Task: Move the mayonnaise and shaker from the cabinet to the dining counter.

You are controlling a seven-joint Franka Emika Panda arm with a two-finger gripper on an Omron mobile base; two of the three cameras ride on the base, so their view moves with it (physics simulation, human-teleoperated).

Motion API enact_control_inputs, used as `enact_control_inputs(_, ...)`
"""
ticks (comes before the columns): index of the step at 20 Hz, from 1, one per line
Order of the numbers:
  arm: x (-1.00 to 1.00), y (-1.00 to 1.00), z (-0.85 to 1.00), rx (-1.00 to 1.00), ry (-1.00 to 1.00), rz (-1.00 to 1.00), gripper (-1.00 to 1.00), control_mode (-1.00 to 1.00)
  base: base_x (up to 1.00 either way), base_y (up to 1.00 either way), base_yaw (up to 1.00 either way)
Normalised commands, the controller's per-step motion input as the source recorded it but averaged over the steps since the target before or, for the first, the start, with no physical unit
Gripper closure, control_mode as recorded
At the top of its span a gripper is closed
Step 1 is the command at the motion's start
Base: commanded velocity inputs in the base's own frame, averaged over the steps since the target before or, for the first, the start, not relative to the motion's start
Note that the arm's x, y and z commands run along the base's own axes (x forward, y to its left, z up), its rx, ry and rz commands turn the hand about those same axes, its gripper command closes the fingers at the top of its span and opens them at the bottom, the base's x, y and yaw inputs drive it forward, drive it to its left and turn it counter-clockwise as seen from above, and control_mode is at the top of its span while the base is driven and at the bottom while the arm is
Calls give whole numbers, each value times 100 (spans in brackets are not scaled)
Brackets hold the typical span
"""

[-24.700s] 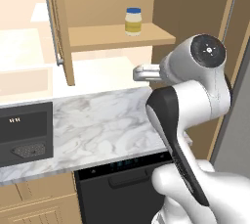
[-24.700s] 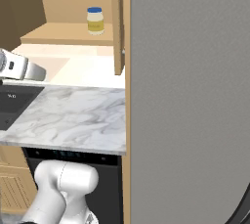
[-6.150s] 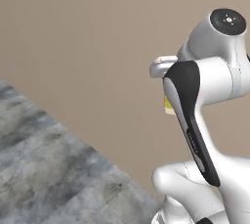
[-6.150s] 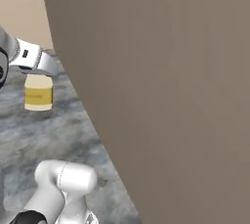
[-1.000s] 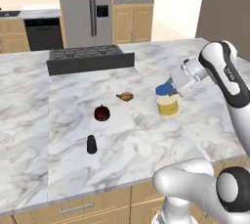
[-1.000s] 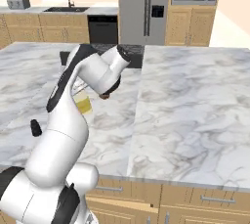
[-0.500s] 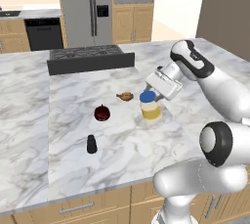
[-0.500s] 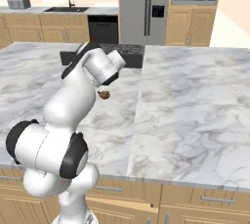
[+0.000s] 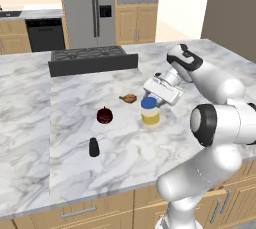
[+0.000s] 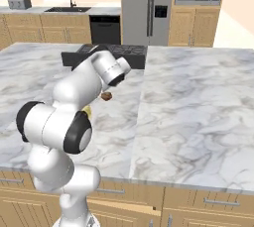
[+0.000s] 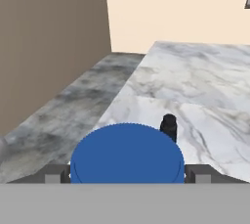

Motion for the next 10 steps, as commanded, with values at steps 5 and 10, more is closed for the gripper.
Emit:
enact_control_inputs(5, 24, 0, -29, 13, -2, 4, 100, -100, 0, 0, 0)
enact_control_inputs(10, 4, 0, -34, 16, -12, 0, 100, -100, 0, 0, 0)
